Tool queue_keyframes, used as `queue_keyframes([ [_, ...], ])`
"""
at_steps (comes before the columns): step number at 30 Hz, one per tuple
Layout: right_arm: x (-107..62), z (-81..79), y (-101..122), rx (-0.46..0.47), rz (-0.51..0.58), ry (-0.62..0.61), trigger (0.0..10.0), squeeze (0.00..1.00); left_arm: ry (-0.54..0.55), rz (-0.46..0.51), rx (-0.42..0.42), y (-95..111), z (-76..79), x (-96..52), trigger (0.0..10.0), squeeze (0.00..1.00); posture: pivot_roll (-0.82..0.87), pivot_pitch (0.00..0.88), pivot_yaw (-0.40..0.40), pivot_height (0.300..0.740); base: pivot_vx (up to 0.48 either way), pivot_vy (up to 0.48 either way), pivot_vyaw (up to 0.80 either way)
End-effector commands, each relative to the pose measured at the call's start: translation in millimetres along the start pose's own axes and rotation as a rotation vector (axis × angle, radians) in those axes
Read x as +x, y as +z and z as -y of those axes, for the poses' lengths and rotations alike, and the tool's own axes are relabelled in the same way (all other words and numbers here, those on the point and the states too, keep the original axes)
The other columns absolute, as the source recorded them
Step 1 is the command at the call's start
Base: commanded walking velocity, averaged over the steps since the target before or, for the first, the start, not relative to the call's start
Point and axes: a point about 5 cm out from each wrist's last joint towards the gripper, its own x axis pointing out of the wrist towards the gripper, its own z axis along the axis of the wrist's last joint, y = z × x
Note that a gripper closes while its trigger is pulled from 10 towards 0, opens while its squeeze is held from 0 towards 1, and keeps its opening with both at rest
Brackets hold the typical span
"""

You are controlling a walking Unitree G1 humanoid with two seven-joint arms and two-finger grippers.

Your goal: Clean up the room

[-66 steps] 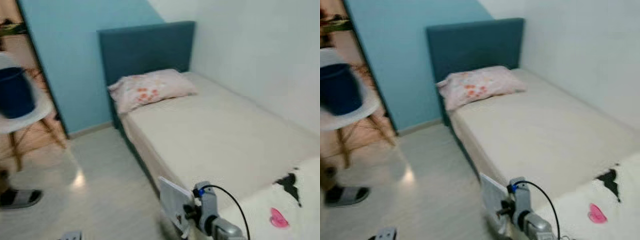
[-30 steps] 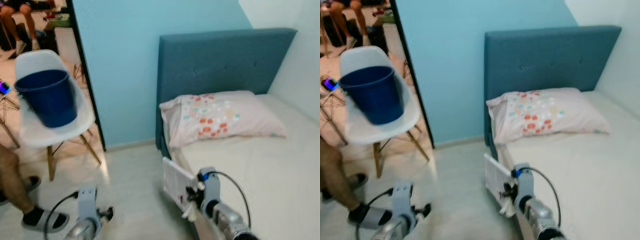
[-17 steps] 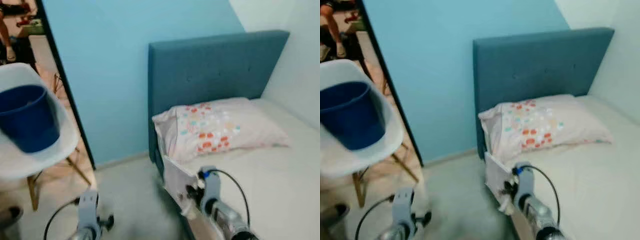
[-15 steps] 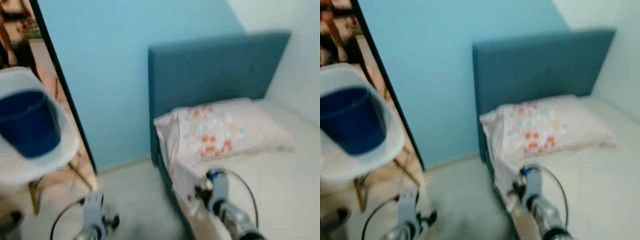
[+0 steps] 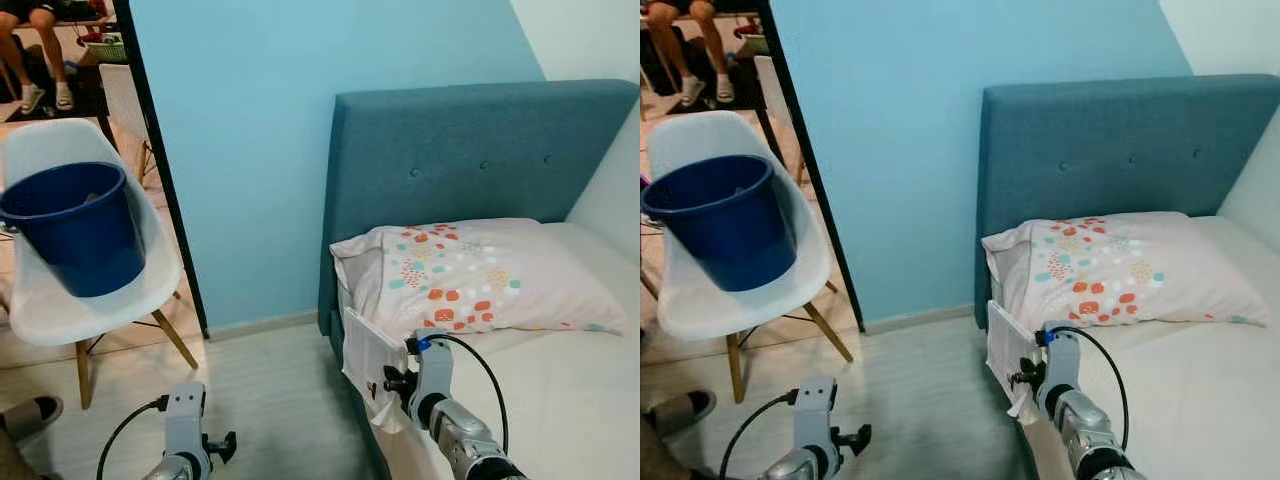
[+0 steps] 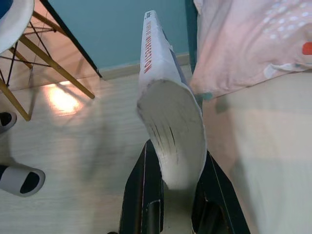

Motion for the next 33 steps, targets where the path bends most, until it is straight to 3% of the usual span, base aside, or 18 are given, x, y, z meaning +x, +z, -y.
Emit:
queue_keyframes([
  [1,-0.1,4.0,5,0.041,0.027,-0.022,10.0,0.0,-0.018,0.022,-0.001,4,2.2,0.9,10.0,0.0,-0.07,0.0,-0.031,0.74,0.0,0.0,0.0],
  [8,-0.3,5.3,5,0.052,0.03,-0.029,10.0,0.0,-0.018,0.022,0.025,5,1.1,1.1,10.0,0.0,-0.07,0.0,-0.031,0.74,0.0,-0.202,0.0],
  [16,0.5,3.3,5,0.071,0.028,-0.021,10.0,0.0,0.016,0.058,-0.011,13,-3.0,1.8,10.0,0.0,-0.07,0.0,-0.035,0.74,0.0,-0.118,0.0],
  [24,0.4,10.5,10,0.22,0.047,-0.046,10.0,0.0,0.011,0.197,0.009,52,-9.9,5.1,10.0,0.0,-0.07,0.0,-0.035,0.74,0.0,0.0,0.0],
  [30,-5.5,31.9,15,0.413,0.084,-0.126,10.0,0.0,0.045,0.361,0.102,101,-27.7,1.1,10.0,0.0,-0.07,0.0,-0.037,0.715,0.0,0.0,0.0],
  [33,-7.7,38.0,18,0.448,0.103,-0.142,10.0,0.0,0.039,0.397,0.121,111,-28.4,-0.2,10.0,0.0,-0.07,0.0,-0.037,0.705,0.0,0.0,0.0],
])
